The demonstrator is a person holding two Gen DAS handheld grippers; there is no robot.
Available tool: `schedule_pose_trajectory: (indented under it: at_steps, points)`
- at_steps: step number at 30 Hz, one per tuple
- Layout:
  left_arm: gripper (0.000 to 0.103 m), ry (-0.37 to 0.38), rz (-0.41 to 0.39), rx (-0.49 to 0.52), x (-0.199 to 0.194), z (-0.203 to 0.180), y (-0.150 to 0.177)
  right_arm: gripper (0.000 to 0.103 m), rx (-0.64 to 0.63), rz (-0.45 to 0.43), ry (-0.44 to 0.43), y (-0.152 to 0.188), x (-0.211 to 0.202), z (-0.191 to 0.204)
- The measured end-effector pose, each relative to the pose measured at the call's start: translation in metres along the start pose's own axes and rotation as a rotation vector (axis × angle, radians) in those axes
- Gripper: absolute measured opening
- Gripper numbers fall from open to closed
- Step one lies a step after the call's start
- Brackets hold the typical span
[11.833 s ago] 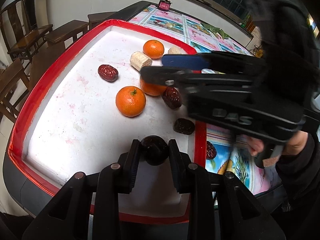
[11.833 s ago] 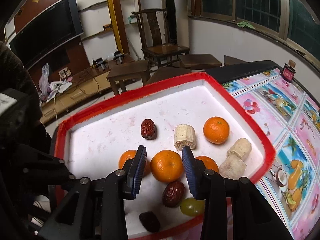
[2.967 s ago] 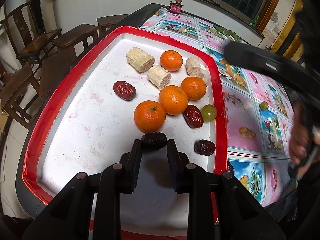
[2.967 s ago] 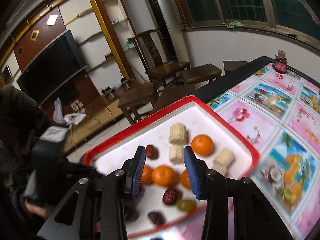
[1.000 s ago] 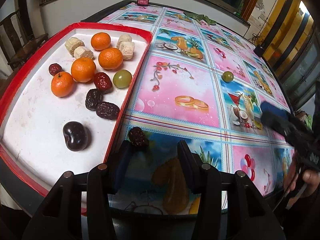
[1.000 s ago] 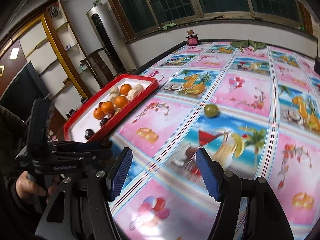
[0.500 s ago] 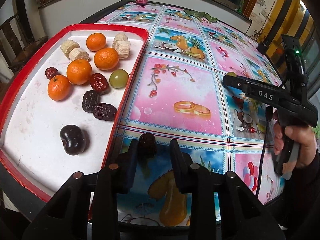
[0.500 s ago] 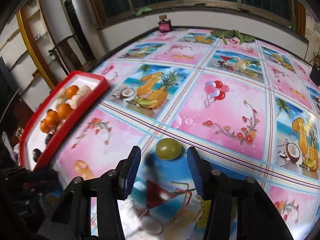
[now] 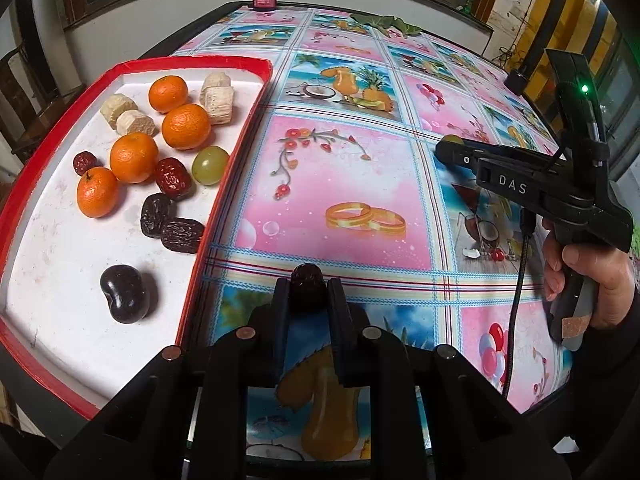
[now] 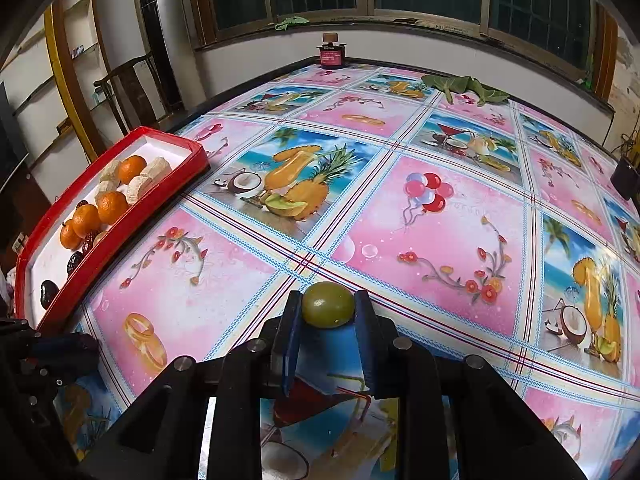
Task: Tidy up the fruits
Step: 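Grasp a dark date with the left tool while the right tool grasps a green grape, then carry the dark date over the tray while the right tool carries the grape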
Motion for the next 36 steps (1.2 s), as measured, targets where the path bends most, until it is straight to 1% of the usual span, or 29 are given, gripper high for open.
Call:
schedule_pose_trajectory:
  at_steps: [5,10,17,20,25,31,36]
  points:
    - [0.016,0.010,0.000,0.005,-0.001,-0.002,0.001,0.026,0.025,-0.005,-0.028,0.002,-0.006,0.002]
    - [0.016,0.038,-0.011,0.001,-0.008,-0.003,0.001,0.026,0.017,-0.013,-0.046,0.005,-0.014,0.012]
    - [0.016,0.054,-0.046,-0.029,-0.026,0.014,-0.004,0.026,-0.013,-0.036,-0.093,0.003,-0.027,0.039]
    - [0.016,0.056,-0.059,-0.049,-0.033,0.028,-0.006,0.026,-0.030,-0.055,-0.135,0.002,-0.033,0.053]
    - [0.016,0.027,-0.078,-0.081,-0.043,0.060,-0.010,0.026,-0.068,-0.068,-0.221,0.000,-0.037,0.080]
    - [0.016,-0.023,-0.087,-0.135,-0.044,0.102,-0.013,0.026,-0.100,-0.047,-0.306,0.001,-0.031,0.112]
    - [0.016,-0.052,-0.085,-0.214,-0.035,0.144,-0.018,0.025,-0.154,-0.014,-0.380,0.002,-0.018,0.147]
Point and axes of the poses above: each gripper's, at about its wrist camera, not at the fingertips, and x roughly the way its jaws point, z to its left, y to its underside, the point moved 3 cm from there along x, roughly the way its jaws point, and after that the axes turned 14 degrees about -y, right-handed, at the moved point
